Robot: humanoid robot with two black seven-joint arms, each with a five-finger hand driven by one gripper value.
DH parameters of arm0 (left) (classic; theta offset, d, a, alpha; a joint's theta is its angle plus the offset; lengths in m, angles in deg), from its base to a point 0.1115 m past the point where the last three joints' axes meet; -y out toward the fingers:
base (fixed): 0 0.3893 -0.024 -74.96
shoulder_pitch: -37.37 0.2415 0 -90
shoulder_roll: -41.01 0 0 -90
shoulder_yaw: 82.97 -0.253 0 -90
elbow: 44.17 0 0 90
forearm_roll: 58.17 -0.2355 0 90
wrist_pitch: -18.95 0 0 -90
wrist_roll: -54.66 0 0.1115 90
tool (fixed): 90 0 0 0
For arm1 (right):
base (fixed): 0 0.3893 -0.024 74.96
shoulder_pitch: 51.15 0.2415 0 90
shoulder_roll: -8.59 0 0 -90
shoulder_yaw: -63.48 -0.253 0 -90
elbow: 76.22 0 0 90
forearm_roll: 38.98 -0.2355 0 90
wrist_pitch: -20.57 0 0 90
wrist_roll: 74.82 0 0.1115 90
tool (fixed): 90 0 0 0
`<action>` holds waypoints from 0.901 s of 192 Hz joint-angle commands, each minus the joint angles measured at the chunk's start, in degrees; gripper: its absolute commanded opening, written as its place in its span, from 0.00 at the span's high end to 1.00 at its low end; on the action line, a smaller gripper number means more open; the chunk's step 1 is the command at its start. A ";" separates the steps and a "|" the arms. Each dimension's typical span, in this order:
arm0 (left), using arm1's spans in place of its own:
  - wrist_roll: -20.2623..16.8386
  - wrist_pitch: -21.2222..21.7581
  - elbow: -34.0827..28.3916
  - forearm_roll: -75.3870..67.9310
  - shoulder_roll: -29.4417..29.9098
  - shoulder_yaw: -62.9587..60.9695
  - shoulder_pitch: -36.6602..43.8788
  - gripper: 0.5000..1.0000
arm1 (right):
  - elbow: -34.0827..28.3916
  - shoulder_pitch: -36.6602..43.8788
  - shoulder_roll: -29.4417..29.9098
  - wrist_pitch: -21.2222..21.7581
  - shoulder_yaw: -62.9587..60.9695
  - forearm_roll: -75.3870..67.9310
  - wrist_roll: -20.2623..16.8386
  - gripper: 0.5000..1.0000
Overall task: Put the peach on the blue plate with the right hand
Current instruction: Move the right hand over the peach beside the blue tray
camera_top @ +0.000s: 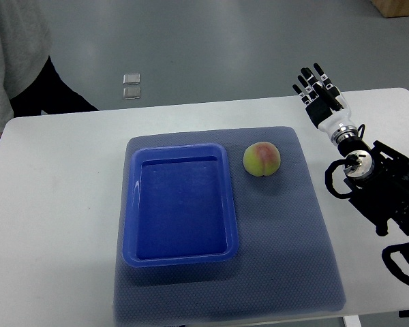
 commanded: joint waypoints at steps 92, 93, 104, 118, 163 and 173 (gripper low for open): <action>0.08 0.00 0.17 0.00 0.00 -0.29 0.00 0.00 | 0.00 3.14 0.00 -0.78 2.62 5.50 -0.27 0.12; 0.08 0.00 0.17 0.00 0.00 -0.29 0.00 0.00 | 0.00 3.16 0.00 -0.78 2.64 5.54 -0.27 0.12; 0.08 -0.09 0.70 0.00 0.00 -0.29 0.00 0.00 | -0.09 4.65 0.00 -0.51 4.30 9.75 -0.27 0.12; 0.08 -0.18 0.88 0.00 0.00 -0.29 0.00 0.00 | -0.35 6.68 0.00 0.01 5.98 13.27 -0.45 0.12; 0.08 -0.18 0.88 0.00 0.00 -0.29 0.00 0.00 | -0.35 14.14 0.00 0.89 27.41 34.54 -0.45 0.12; 0.08 -0.44 0.96 0.00 0.00 -0.29 0.00 0.00 | -0.44 16.43 0.00 1.59 31.72 37.00 -0.45 0.12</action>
